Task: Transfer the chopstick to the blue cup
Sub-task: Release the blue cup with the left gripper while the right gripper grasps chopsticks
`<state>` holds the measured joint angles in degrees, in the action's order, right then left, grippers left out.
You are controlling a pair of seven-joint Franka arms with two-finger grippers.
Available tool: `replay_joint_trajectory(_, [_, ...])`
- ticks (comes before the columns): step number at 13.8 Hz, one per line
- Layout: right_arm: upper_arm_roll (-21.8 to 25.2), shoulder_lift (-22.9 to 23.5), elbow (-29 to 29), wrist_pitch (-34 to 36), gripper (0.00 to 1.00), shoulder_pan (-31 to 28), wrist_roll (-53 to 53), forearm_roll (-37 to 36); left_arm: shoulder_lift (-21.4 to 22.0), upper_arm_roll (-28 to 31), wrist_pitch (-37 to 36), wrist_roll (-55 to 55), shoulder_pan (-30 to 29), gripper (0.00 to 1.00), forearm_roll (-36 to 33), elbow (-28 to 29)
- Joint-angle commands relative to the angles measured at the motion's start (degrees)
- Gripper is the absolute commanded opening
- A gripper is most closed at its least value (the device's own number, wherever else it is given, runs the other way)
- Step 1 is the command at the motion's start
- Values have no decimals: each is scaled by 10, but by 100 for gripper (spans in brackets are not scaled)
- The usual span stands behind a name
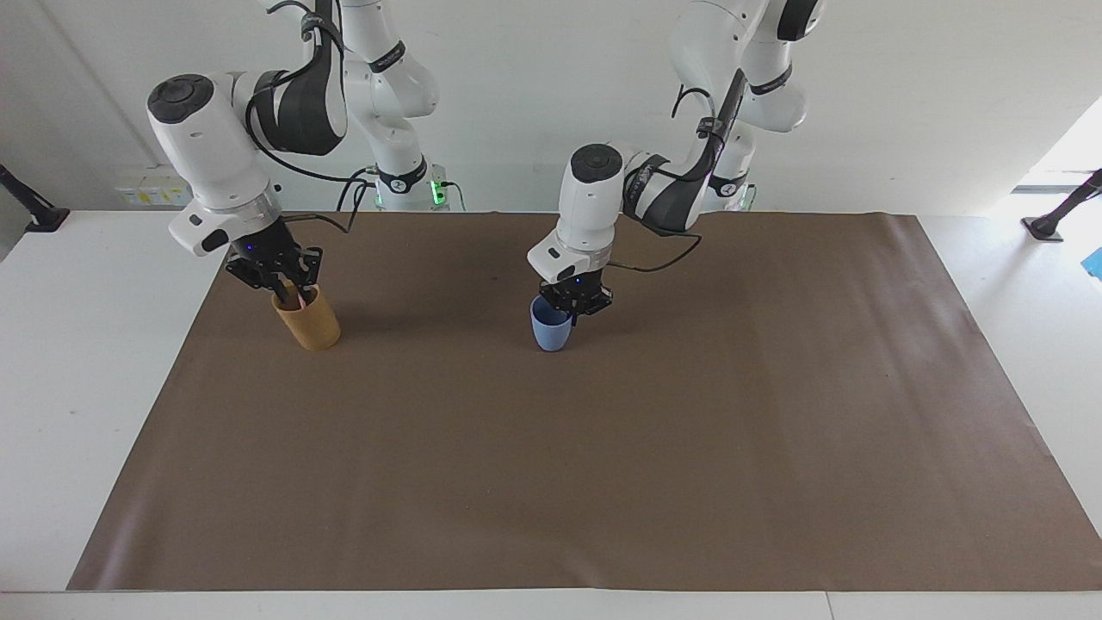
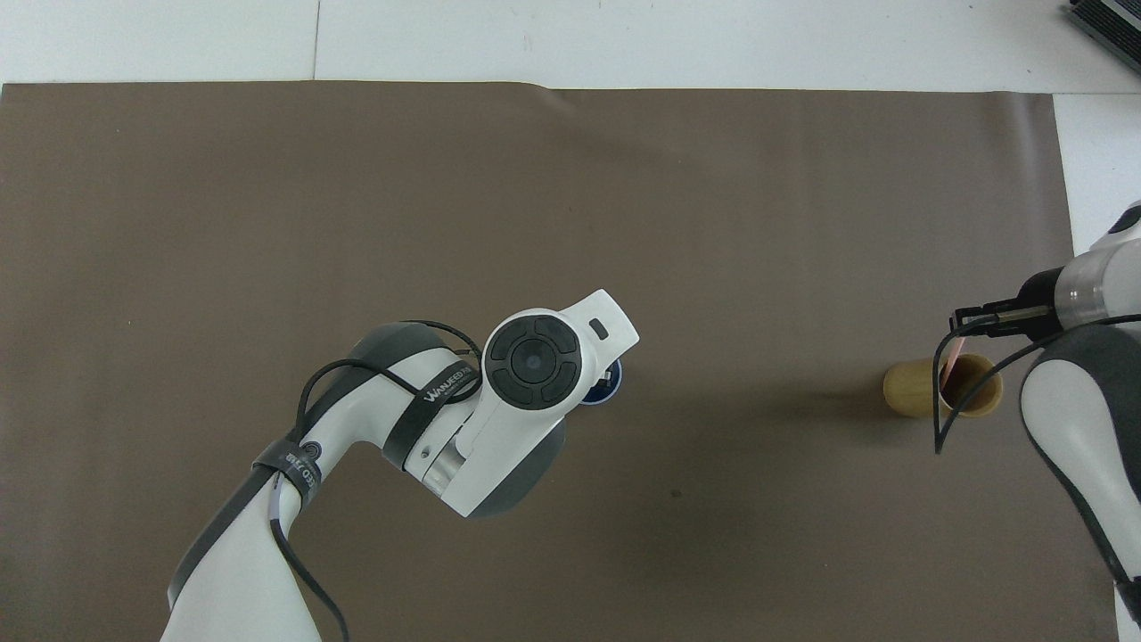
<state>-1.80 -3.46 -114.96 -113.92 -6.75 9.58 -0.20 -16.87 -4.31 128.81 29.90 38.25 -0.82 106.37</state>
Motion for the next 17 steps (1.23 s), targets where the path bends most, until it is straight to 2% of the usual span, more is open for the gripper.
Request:
replay_joint_trajectory(1, [-1, -16, -17, 2, 0, -8, 17, 2, -5, 4, -10, 13, 3, 0, -13, -10])
replay_joint_trajectory(2, [-2, -16, -15, 9, 0, -10, 17, 2, -6, 4, -3, 24, 2, 30, -12, -7])
replay_joint_trajectory(3, [-1, -16, -15, 9, 0, -10, 17, 2, -6, 6, -1, 31, 2, 99, -12, -7])
replay_joint_trajectory(7, [7, -17, 3, 24, 0, -12, 12, 2, 17, 12, -29, 31, -33, 100, -12, -21])
replay_joint_trajectory(11, [16, -22, 64, 93, 0, -17, 7, 2, 34, 15, -102, 31, -55, 100, -12, -66])
replay_joint_trajectory(14, [12, -19, 118, 109, 0, -13, 2, -2, 89, 15, -144, 21, -103, 100, -13, -65])
replay_joint_trajectory(17, [4, -22, 125, 112, 0, -5, -88, -41, 125, 16, -195, -39, -163, 100, -13, -62])
